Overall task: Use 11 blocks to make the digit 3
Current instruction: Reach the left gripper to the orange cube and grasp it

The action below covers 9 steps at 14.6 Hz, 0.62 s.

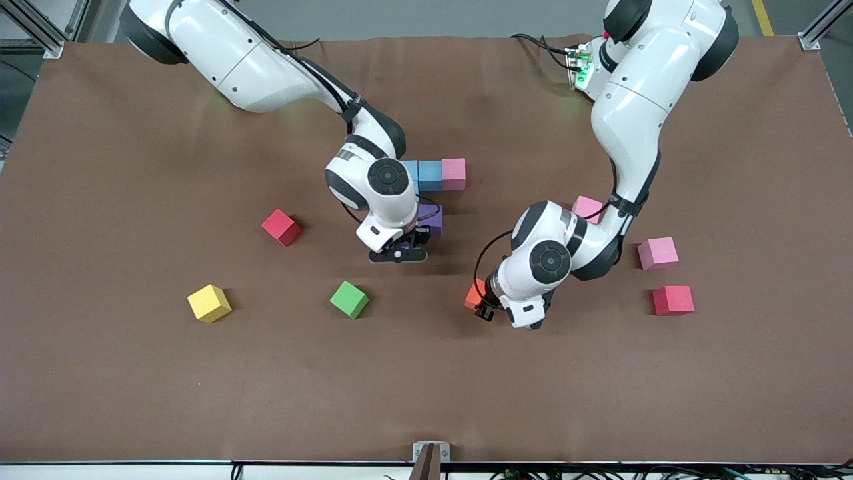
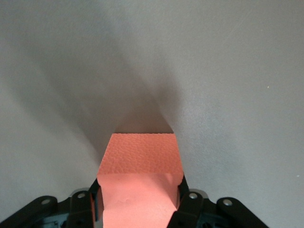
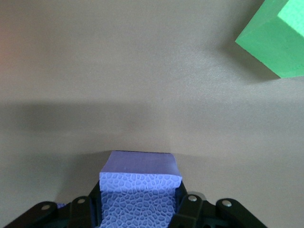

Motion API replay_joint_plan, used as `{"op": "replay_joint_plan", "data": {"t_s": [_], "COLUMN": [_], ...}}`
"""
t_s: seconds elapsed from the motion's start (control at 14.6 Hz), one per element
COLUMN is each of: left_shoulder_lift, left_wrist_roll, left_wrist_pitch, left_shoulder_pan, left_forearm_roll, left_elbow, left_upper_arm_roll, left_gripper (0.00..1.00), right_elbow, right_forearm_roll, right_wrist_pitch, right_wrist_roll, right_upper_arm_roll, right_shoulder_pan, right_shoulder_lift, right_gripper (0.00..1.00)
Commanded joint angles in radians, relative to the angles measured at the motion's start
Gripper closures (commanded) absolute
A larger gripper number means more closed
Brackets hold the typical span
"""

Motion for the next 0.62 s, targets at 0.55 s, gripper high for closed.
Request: {"op": "replay_joint_plan", "data": {"t_s": [0.55], "left_shoulder_lift": [-0.270], "left_wrist_roll": [-0.290], "left_wrist_pitch": [-0.035], "left_shoulder_pan": [-0.003], "left_forearm_roll": [0.007], "left_elbow": [-0.301], "left_upper_arm_roll": [-0.010], "left_gripper": [0.82], "right_elbow": [-0.021], "right_forearm_roll": [-0.029], "right_wrist_pitch": [0.034], "right_wrist_roll": [0.028], "right_upper_arm_roll": [-0.030], "right_shoulder_pan": [0.034], "right_shoulder_lift": [-0.009], "right_gripper": [1.00]}}
